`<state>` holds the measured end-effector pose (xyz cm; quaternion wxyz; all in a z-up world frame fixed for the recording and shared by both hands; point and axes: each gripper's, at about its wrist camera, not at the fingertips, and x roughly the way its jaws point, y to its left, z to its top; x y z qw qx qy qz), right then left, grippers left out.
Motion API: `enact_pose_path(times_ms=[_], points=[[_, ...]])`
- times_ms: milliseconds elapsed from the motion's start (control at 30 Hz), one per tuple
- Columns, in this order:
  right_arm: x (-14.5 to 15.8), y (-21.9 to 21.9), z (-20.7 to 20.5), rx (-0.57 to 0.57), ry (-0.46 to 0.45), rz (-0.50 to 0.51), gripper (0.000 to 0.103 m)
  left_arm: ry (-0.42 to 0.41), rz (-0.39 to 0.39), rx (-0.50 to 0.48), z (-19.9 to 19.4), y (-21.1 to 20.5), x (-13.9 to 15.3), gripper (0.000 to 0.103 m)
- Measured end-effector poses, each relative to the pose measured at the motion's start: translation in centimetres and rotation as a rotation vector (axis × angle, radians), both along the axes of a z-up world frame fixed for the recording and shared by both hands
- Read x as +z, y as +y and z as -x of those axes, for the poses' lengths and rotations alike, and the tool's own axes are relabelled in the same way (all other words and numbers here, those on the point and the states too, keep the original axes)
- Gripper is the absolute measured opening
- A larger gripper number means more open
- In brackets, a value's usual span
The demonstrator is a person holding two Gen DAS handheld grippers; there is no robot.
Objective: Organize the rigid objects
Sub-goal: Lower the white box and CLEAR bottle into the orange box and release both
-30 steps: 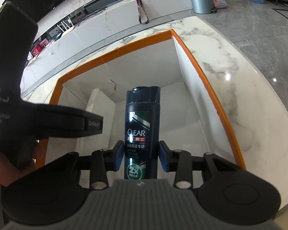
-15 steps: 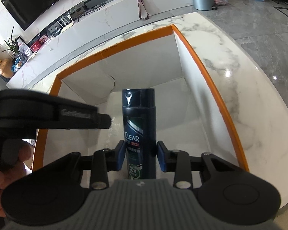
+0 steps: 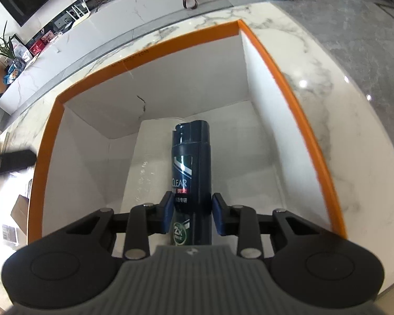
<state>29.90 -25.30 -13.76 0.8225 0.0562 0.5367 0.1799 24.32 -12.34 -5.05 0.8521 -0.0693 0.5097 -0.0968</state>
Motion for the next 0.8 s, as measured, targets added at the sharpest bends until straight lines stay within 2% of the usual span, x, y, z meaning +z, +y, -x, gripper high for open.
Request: enact_pose_path(times_ms=[100, 267, 400, 800], points=[[-0.2, 0.8, -0.8, 0.005, 0.005, 0.027, 0.032, 0.034, 0.042, -0.002, 0.1, 0.5, -0.9, 0.020], [-0.6, 1.8, -1.9, 0.011, 0.055, -0.014, 0.032, 0.050, 0.076, -0.006, 0.3, 1.3, -1.5, 0.019], [-0.7, 3.2, -2.1, 0.051, 0.036, -0.008, 0.032, 0.062, 0.114, 0.002, 0.4, 1.9, -1.9, 0.017], [-1.0, 5.7, -3.0, 0.081, 0.006, 0.015, 0.030, 0.072, 0.139, 0.014, 0.5, 2.3, -2.0, 0.017]])
